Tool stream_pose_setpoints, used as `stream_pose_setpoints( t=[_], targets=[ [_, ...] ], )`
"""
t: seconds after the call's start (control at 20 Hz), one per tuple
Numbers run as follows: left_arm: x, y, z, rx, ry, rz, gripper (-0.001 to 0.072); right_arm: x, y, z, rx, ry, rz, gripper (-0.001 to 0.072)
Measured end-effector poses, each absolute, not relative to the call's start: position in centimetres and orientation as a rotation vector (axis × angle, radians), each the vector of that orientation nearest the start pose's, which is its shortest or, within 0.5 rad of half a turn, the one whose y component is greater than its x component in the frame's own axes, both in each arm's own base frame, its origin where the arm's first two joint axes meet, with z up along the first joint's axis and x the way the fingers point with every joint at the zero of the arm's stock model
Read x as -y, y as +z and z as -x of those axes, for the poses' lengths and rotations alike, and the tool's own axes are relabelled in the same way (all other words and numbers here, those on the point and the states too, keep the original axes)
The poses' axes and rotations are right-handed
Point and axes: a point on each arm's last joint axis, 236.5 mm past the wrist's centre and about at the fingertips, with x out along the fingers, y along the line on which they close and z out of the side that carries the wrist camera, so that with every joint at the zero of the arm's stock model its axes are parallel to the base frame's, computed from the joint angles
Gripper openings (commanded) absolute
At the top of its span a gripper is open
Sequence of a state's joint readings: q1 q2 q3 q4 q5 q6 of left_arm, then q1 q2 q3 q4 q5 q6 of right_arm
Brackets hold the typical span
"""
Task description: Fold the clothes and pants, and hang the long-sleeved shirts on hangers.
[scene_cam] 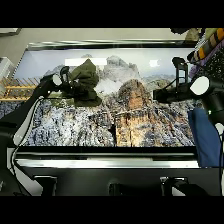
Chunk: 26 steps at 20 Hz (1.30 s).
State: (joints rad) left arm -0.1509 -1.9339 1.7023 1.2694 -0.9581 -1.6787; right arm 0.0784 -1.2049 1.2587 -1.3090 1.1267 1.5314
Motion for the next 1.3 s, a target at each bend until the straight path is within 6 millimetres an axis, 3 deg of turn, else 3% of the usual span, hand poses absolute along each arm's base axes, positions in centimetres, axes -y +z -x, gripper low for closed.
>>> stream_pose_setpoints(
  t=[0.05,0.1,0.3,0.55,0.65,0.8,0.9,1.05,1.2,1.25,1.3],
  targets=[
    [14.3,-8.4,-54.2,-1.222,-0.182,0.313,0.0311,-8.7,8.5,-40.2,-1.072,0.24,-0.157,0.0036],
    [14.5,-8.7,-54.2,-1.223,-0.185,0.321,0.001,-8.7,8.5,-40.2,-1.073,0.237,-0.163,0.0036],
    [15.6,-7.5,-53.6,-1.256,-0.233,0.33,0.0011,-8.8,8.4,-39.9,-1.089,0.235,-0.173,0.0035],
    [17.6,-1.8,-49.4,-1.347,-0.374,0.28,0.0011,-8.9,7.9,-38.0,-1.165,0.244,-0.174,0.0034],
    [20.8,1.3,-47.2,-1.359,-0.483,0.315,0.0011,-8.8,8.1,-36.8,-1.195,0.247,-0.163,0.0034],
    [28.1,5.2,-43.7,-1.363,-0.661,0.386,0.0011,-7.7,9.1,-35.2,-1.211,0.224,-0.12,0.0033],
    [33.1,6.6,-41.4,-1.362,-0.745,0.417,0.0011,-6.4,10.1,-34.0,-1.204,0.192,-0.073,0.0033],
    [40.3,7.2,-38.2,-1.353,-0.822,0.463,0.0011,-4.1,12.0,-32.4,-1.172,0.122,0.003,0.0031],
    [45.9,5.3,-35.3,-1.383,-0.841,0.499,0.0018,-1.9,13.9,-31.3,-1.123,0.055,0.063,0.0031],
    [47.3,4.2,-34.3,-1.405,-0.843,0.502,0.0094,-1.5,14.4,-31.1,-1.108,0.038,0.075,0.0032],
    [48.5,2.8,-33.3,-1.434,-0.84,0.5,0.0289,-1.0,14.8,-30.8,-1.101,0.023,0.087,0.0032]
  ],
)
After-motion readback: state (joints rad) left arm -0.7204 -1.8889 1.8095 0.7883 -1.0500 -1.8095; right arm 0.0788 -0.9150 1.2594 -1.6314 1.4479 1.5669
